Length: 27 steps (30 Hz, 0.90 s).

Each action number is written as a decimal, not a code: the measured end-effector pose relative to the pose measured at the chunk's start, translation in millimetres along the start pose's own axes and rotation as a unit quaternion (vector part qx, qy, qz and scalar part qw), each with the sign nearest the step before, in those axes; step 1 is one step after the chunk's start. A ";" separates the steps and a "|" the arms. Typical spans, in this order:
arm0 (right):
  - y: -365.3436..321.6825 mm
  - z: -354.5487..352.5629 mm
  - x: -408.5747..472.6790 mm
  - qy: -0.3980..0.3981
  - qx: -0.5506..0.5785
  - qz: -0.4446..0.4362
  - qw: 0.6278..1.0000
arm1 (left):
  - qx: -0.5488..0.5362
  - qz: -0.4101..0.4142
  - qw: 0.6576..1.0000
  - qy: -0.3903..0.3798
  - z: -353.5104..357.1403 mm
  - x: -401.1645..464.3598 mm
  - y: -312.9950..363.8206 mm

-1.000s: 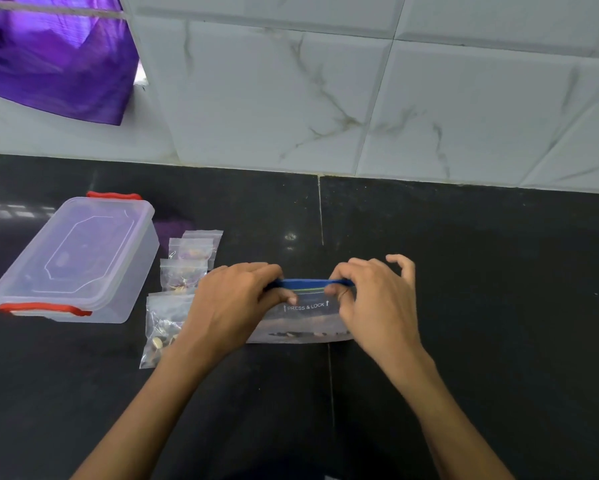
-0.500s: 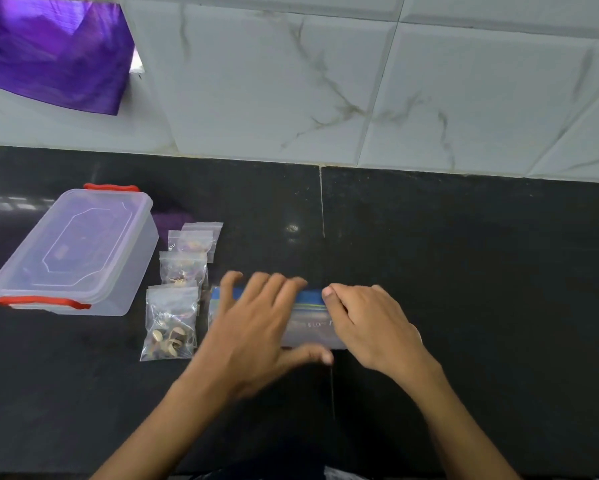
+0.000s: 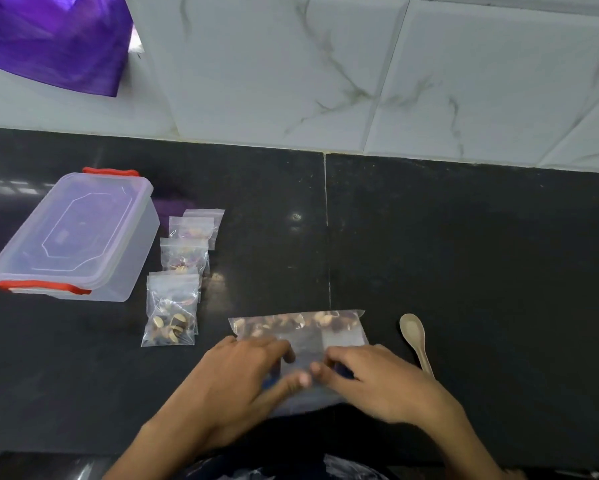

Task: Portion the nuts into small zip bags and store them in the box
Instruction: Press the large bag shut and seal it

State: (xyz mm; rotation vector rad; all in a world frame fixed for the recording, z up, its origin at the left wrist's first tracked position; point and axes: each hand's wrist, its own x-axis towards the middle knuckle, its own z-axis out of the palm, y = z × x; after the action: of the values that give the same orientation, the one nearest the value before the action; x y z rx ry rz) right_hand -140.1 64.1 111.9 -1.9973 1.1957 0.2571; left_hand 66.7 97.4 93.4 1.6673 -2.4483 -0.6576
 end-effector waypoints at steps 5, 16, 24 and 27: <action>19.7 -10.7 29.7 0.173 0.052 -0.035 0.983 | -0.038 -0.041 0.996 0.071 -5.4 27.4 -22.7; 48.6 -18.0 83.0 0.015 0.059 0.039 0.997 | -0.076 -0.063 0.991 -0.090 21.0 72.3 -72.5; 44.3 8.2 77.8 0.265 -0.140 -0.084 0.950 | 0.160 0.185 0.942 0.229 47.9 48.4 -88.7; 47.2 23.5 72.2 0.275 -0.173 -0.113 0.939 | 0.176 0.202 0.937 0.224 45.6 39.8 -91.2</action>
State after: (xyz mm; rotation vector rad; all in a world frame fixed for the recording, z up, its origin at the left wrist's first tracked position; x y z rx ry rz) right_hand -135.0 20.9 33.7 -2.6007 1.2987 -0.2469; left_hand 114.9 46.8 9.2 1.1568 -2.5232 0.2070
